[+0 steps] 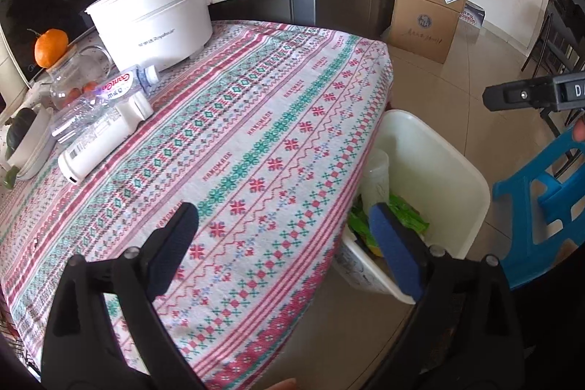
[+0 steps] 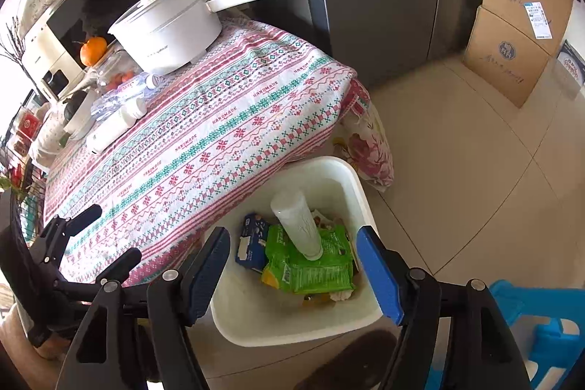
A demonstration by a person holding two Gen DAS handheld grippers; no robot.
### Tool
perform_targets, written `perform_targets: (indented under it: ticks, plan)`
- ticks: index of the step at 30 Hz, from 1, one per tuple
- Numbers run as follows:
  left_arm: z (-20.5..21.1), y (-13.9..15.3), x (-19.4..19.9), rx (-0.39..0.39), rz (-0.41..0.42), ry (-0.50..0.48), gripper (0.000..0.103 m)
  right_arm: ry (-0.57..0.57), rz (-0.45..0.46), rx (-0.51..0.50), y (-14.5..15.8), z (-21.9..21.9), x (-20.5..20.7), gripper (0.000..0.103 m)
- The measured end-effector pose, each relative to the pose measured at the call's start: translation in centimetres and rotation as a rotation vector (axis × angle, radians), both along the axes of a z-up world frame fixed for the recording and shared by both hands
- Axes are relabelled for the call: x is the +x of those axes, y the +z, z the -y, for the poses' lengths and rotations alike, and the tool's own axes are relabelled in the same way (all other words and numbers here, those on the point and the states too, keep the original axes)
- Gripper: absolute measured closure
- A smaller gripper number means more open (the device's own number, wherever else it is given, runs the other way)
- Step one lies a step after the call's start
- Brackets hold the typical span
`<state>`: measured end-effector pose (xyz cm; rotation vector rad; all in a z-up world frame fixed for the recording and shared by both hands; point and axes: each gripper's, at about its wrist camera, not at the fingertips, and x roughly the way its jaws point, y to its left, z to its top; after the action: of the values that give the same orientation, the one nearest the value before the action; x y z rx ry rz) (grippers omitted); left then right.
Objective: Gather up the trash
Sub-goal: 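Grasp the white milk drink bottle with the left gripper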
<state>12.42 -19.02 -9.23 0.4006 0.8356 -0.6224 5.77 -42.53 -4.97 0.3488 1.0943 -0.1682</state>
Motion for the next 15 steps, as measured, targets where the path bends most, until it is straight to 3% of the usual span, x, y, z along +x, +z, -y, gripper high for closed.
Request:
perform_targets:
  ticks: [10, 15]
  plan:
    - [-5.9, -0.7, 12.2, 0.226, 0.066, 0.043, 0.008, 0.025, 0.036, 0.003, 0.7, -2.8, 4.5, 0.027]
    - [-7.5, -1.5, 19.0, 0.244, 0.023, 0.085, 0.008, 0.032, 0.038, -0.001, 0.4, -3.8, 6.7, 0.025]
